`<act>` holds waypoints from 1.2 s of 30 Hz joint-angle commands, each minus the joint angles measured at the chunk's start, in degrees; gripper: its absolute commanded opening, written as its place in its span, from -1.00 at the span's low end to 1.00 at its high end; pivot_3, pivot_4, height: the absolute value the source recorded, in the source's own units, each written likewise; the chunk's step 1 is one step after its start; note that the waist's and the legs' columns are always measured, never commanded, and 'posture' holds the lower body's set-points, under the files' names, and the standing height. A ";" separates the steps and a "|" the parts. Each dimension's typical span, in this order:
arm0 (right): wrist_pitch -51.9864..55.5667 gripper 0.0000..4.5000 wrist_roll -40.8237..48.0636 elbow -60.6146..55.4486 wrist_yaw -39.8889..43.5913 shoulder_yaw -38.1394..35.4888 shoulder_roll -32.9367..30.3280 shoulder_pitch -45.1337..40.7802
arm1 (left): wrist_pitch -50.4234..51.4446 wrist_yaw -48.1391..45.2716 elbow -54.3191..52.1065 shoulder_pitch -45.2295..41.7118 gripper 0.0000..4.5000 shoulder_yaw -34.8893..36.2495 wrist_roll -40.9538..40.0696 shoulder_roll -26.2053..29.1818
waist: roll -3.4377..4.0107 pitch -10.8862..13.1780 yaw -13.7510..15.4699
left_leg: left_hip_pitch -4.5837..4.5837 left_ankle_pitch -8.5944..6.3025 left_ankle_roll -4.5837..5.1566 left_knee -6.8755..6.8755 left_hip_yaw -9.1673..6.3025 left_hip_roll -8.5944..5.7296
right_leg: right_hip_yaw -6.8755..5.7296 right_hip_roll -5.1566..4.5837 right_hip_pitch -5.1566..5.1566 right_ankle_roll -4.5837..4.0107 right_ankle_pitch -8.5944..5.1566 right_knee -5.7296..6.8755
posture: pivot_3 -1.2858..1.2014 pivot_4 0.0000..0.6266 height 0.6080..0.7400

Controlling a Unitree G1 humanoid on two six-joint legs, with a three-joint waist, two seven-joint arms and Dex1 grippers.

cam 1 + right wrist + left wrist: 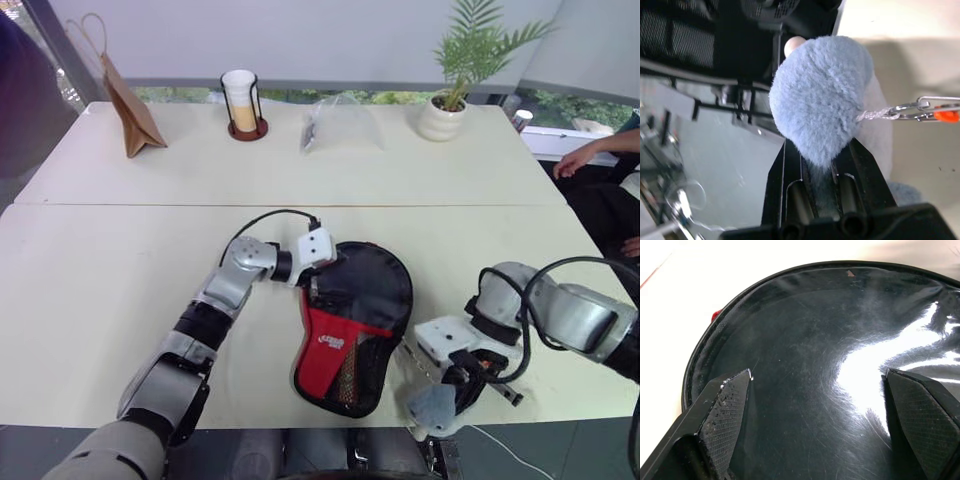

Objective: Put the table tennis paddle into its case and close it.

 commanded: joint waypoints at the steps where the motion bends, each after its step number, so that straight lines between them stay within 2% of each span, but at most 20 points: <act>1: -3.89 -0.91 -7.18 1.09 1.54 4.98 -0.16 3.55 | 2.55 0.96 2.07 2.37 1.00 -2.52 3.60 1.74 | -0.11 -0.26 0.01 | 0.00 -0.04 -0.01 0.00 -0.02 0.01 | -0.02 0.00 0.05 0.00 0.00 -0.06 | 0.03 -0.52 1.00; 4: -8.24 -0.91 -10.58 5.84 1.54 0.45 2.17 2.87 | 2.91 0.91 1.49 2.48 1.00 -2.60 3.37 2.09 | -0.52 -0.68 -0.09 | 0.04 -0.20 0.08 0.01 -0.02 0.01 | -0.03 0.00 0.17 0.00 0.00 -0.25 | 0.03 -0.52 1.00; 6: -9.01 -0.91 -9.58 9.21 1.54 -2.96 2.66 0.32 | 3.06 0.59 0.87 2.35 1.00 -2.37 2.86 2.28 | -0.76 -0.82 -0.26 | 0.07 -0.22 0.10 0.03 -0.02 0.02 | -0.03 0.00 0.21 -0.01 0.01 -0.29 | 0.03 -0.52 1.00; 11: -15.45 -0.91 -12.70 17.88 1.54 -6.98 3.17 -4.60 | 3.43 -0.54 -0.84 1.77 1.00 -0.67 0.30 2.26 | -0.58 -0.70 -1.75 | 0.18 -0.22 0.10 0.07 0.13 0.13 | -0.02 -0.16 0.17 -0.02 0.04 -0.33 | 0.03 -0.52 1.00; 14: -18.67 -0.91 -17.39 27.10 0.82 -9.38 7.61 -8.03 | 4.58 -1.52 -2.88 1.36 1.00 0.96 -1.95 2.26 | -0.59 -0.70 -2.61 | 0.26 -0.22 0.09 0.08 0.29 0.16 | -0.04 -0.24 0.13 0.14 0.01 -0.33 | 0.03 -0.52 1.00; 18: -21.72 -0.91 -22.36 39.34 -3.48 -10.59 14.97 -14.03 | 5.01 -4.32 -6.01 1.58 1.00 1.31 -4.00 3.02 | -0.62 -0.66 -3.57 | 0.23 -0.21 0.12 0.13 0.57 0.18 | -0.04 -0.36 0.15 0.09 0.32 -0.30 | 0.03 -0.52 1.00; 25: -27.06 -0.91 -29.20 58.41 -9.11 -11.85 25.05 -22.71 | 4.84 -6.98 -9.30 1.60 1.00 1.55 -5.39 3.96 | -0.41 -0.51 -3.35 | 0.20 -0.20 0.13 0.17 0.84 0.19 | -0.03 -0.50 -0.43 -0.07 0.90 -0.23 | 0.03 -0.52 1.00; 31: -30.86 -0.91 -32.99 69.15 -12.43 -13.23 29.81 -27.26 | 4.43 -6.10 -8.60 0.84 1.00 1.65 -4.84 3.80 | -0.40 -0.50 -3.51 | 0.17 -0.19 0.15 0.17 1.41 0.25 | 0.06 -0.63 -0.53 -0.15 1.23 -0.10 | 0.03 -0.52 1.00; 36: -32.36 -0.91 -34.08 71.29 -11.26 -15.32 31.61 -27.99 | 3.82 -3.88 -6.05 -0.03 1.00 0.74 -3.47 1.89 | -0.33 -0.46 -3.44 | 0.17 -0.19 0.15 0.17 1.44 0.26 | 0.07 -0.63 -0.66 -0.15 1.27 -0.02 | 0.03 -0.52 1.00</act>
